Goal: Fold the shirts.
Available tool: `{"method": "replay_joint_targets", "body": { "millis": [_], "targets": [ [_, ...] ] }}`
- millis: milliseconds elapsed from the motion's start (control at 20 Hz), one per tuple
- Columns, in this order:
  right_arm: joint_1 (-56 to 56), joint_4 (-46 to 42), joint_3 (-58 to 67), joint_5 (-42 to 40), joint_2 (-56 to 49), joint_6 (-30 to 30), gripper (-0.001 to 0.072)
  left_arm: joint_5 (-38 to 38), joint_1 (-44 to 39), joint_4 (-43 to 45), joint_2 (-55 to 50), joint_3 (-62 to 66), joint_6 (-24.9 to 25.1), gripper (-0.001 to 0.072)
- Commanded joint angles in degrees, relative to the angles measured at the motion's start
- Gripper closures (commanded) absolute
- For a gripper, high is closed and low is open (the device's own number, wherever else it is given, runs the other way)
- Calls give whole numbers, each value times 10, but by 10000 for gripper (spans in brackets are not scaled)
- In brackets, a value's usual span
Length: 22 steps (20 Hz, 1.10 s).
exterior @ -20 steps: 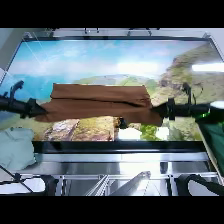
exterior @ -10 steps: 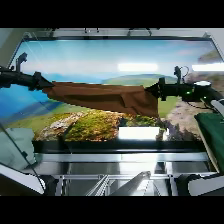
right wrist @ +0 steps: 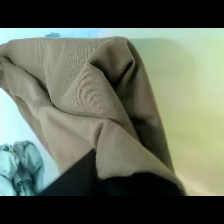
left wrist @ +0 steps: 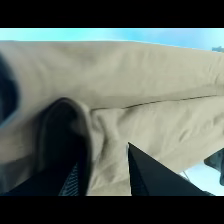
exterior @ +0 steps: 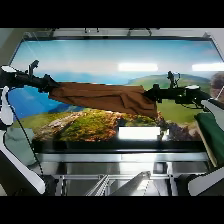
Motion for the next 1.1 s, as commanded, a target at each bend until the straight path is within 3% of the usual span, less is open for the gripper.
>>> {"method": "replay_joint_targets", "body": {
  "millis": [0,50,150,300,400,450,550,750,900,950,1000,1050],
  "targets": [
    [-13,0,8,39,-2,-12,271,-39,26,-2,0,17,-12,420],
    [-25,-4,20,72,-2,-12,193,-52,36,-2,8,17,-18,420],
    [-58,-45,54,127,-2,-1,192,-70,59,-2,29,17,-23,420],
    [-111,-156,76,156,-2,69,187,-82,91,-2,66,17,-28,421],
    [-127,-220,75,149,-3,101,61,-83,99,-2,91,17,-28,422],
    [-127,-231,73,144,-4,103,61,-82,97,-2,101,17,-28,425],
    [-111,-230,70,137,-8,103,61,-80,82,-2,118,17,-26,710],
    [-42,-219,70,105,-27,118,60,-74,11,-2,128,11,-26,709],
    [10,-118,70,73,-48,117,63,-54,-61,-1,128,-44,-7,709],
    [22,-83,70,62,-54,106,82,-45,-83,-2,128,-66,1,709],
    [30,-58,70,55,-57,99,203,-39,-113,-2,128,-88,11,709],
    [32,-40,70,56,-59,96,440,-33,-137,-1,128,-107,27,709]
  ]
}}
